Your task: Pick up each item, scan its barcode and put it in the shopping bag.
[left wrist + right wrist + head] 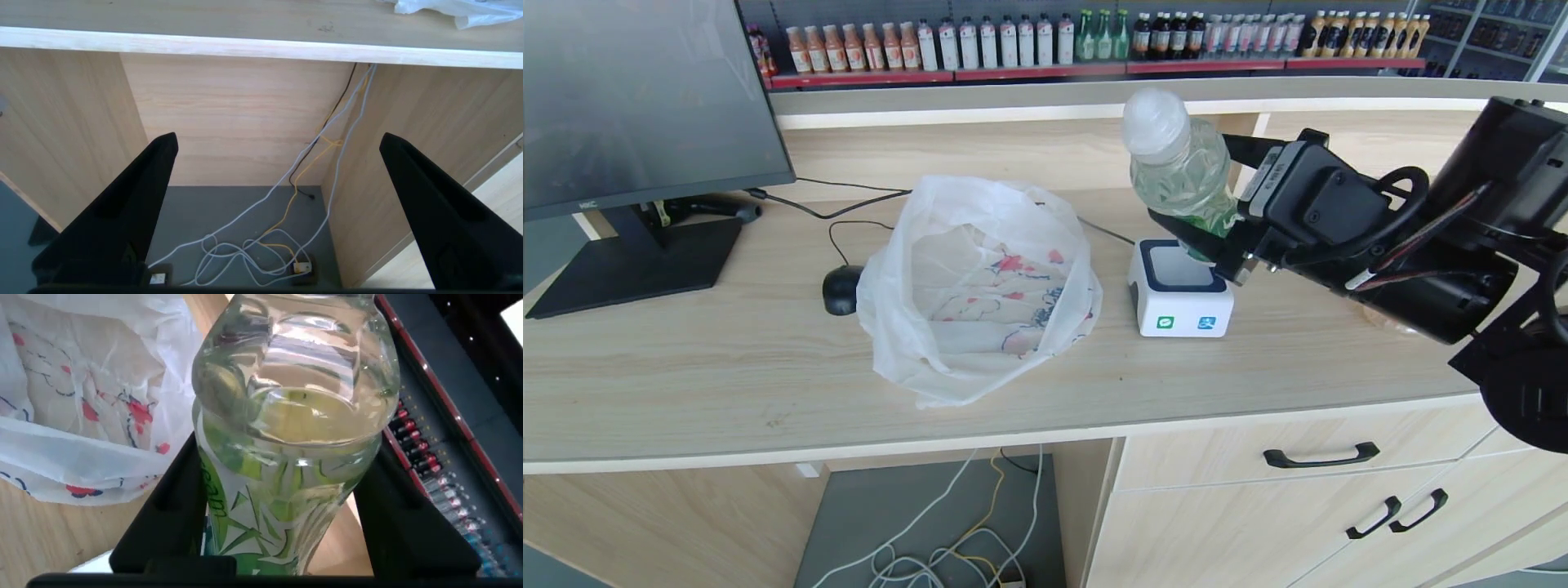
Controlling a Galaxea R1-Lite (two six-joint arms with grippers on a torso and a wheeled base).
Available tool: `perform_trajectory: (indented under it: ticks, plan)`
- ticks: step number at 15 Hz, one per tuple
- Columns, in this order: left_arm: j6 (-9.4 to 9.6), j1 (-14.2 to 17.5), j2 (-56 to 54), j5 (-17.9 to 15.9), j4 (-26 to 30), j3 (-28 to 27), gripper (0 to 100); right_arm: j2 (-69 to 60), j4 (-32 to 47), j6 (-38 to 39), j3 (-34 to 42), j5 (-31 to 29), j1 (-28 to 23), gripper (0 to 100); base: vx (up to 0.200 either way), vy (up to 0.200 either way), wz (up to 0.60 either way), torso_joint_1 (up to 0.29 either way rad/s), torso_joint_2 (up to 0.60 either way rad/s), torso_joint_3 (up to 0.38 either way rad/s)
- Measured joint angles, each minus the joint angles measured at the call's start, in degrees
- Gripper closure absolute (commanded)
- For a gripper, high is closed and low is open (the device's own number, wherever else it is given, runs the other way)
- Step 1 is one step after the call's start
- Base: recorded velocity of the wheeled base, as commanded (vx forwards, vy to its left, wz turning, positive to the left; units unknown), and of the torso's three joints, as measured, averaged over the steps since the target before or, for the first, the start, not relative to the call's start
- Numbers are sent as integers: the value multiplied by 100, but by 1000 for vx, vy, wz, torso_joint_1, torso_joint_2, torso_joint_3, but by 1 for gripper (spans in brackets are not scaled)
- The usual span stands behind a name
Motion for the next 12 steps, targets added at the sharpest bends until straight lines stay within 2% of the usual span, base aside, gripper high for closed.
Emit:
perform_trajectory:
  ticks: [6,11,12]
  plan:
    - [0,0,0,0,0,0,0,-193,-466,1968,127,5,304,100,0,0,0,0,0,0]
    - [0,-5,0,0,0,0,0,-317,-980,3159,356,-55,311,100,0,0,0,0,0,0]
    - [0,-5,0,0,0,0,0,-358,-1101,3572,414,-266,269,100,0,0,0,0,0,0]
